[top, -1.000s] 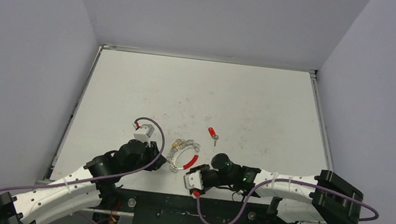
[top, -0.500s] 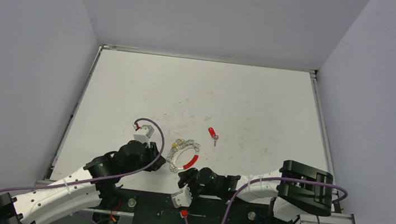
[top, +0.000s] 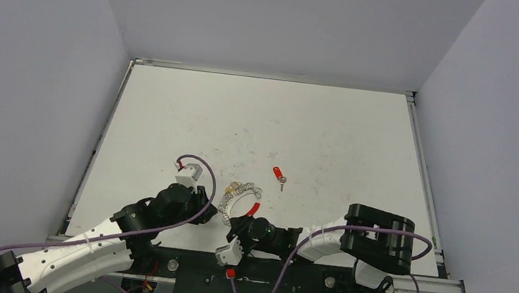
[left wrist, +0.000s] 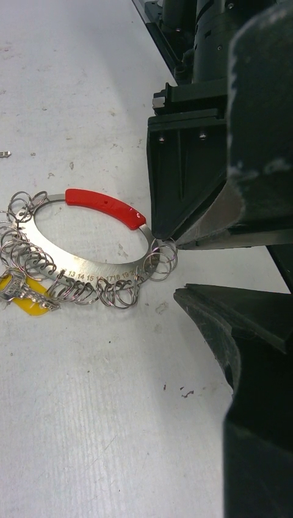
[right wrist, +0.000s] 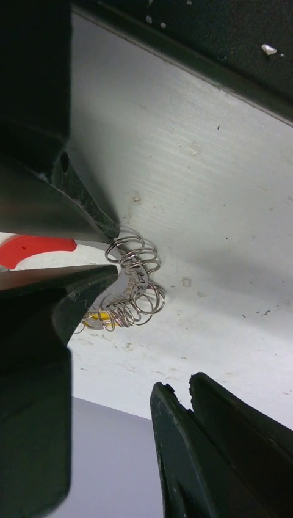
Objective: Put the keys on the keyring
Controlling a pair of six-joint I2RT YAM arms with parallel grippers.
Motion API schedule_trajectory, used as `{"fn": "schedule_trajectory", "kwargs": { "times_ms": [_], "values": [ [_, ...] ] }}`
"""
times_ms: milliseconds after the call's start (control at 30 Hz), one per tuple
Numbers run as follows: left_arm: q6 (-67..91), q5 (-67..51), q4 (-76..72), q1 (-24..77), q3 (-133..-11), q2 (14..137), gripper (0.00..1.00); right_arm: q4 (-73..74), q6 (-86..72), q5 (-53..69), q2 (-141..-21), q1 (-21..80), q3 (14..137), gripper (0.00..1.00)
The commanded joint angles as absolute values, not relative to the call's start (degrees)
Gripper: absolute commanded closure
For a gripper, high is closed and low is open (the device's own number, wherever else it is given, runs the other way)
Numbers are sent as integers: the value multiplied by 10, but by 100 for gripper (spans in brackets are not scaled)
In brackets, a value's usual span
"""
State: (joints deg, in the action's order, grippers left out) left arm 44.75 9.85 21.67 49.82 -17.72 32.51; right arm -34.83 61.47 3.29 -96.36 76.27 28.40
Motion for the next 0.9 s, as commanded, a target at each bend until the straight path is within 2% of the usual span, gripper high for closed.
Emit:
{"fn": "schedule_trajectory", "kwargs": {
  "times_ms": [0, 200, 433, 733, 867],
  "values": [
    [442, 99, 194, 499, -185, 325, 74, -354, 608, 10, -973, 765, 285, 79],
    [442, 100, 193, 498, -184, 325, 74, -361, 583, 2, -967, 765, 286, 100],
    [442, 100, 201, 498, -187, 323, 74, -367, 518, 32, -925, 749, 284, 100],
    [434, 96, 200, 498, -187, 316, 74, -301, 377, 169, -822, 678, 291, 100],
    [429, 93, 197, 499, -187, 318, 74, -253, 461, 183, -821, 676, 288, 99]
  ]
}}
